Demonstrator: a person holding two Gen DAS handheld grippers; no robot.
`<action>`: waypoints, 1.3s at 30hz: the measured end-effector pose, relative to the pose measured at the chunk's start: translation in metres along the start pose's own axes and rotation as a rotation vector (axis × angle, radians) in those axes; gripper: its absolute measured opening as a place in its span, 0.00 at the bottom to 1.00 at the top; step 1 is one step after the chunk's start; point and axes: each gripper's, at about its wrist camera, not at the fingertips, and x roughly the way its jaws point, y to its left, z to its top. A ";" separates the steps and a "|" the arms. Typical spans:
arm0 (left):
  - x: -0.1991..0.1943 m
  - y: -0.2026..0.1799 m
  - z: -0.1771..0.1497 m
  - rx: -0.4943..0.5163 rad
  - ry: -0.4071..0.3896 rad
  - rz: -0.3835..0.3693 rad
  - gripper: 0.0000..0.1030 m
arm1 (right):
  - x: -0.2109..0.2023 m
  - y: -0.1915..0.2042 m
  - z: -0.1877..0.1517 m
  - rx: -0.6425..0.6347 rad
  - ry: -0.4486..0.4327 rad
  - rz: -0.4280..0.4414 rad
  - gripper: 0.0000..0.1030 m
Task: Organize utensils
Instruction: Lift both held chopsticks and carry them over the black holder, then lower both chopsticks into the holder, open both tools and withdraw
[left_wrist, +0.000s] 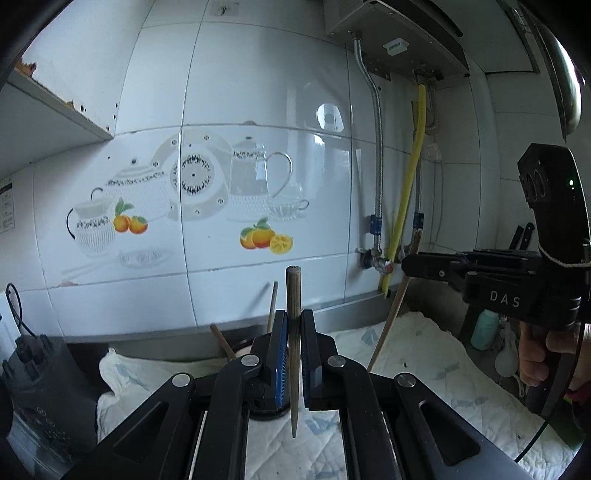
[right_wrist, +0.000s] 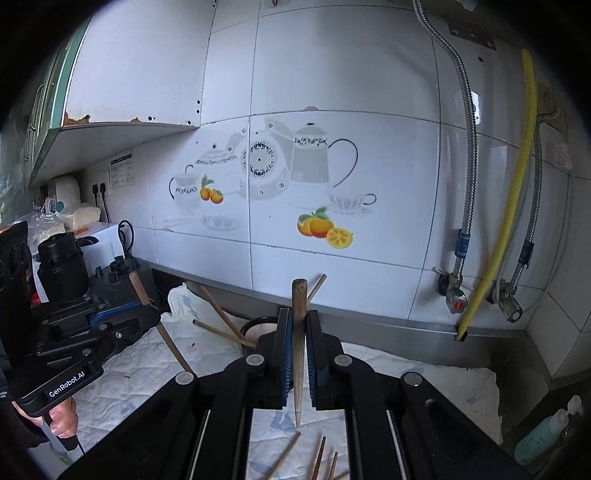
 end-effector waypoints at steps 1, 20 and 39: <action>0.003 0.001 0.008 0.000 -0.018 0.005 0.06 | 0.004 -0.001 0.005 -0.002 -0.008 -0.002 0.09; 0.105 0.035 0.033 0.002 -0.041 0.122 0.06 | 0.089 -0.010 0.047 0.035 -0.082 0.049 0.09; 0.118 0.048 0.004 -0.051 0.073 0.098 0.08 | 0.116 -0.020 0.020 0.092 0.039 0.073 0.16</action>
